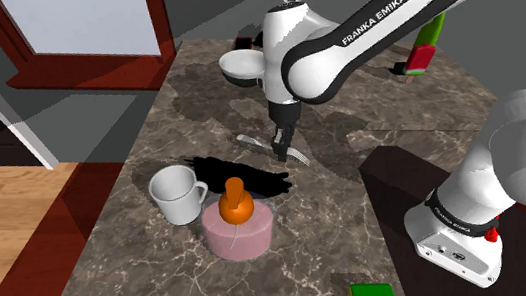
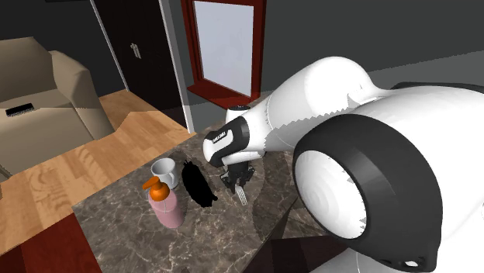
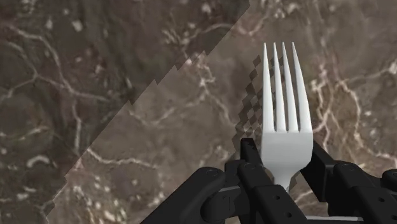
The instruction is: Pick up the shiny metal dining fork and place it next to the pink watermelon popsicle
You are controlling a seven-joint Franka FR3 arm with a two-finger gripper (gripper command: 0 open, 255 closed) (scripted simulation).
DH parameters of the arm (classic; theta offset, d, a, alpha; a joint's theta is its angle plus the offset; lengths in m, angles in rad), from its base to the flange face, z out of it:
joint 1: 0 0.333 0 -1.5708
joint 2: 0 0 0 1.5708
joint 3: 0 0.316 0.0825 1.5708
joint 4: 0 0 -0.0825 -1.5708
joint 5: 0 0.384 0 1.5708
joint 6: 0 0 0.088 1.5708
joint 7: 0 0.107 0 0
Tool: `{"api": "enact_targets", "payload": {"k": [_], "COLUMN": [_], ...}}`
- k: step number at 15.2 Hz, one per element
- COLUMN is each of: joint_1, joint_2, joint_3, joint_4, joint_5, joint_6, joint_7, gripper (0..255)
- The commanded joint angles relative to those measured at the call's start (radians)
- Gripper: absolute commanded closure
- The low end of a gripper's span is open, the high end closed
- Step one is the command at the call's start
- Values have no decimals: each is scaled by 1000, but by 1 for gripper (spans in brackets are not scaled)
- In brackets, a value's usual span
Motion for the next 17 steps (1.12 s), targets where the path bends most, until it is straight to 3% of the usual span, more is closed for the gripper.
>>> {"api": "enact_targets", "payload": {"k": [1,17], "joint_1": [0,-3], "joint_2": [0,-145], "joint_3": [0,-7], "joint_4": [-1,90], "joint_5": [0,-7], "joint_6": [0,-234], "joint_7": [0,16], "gripper": [255,255]}}
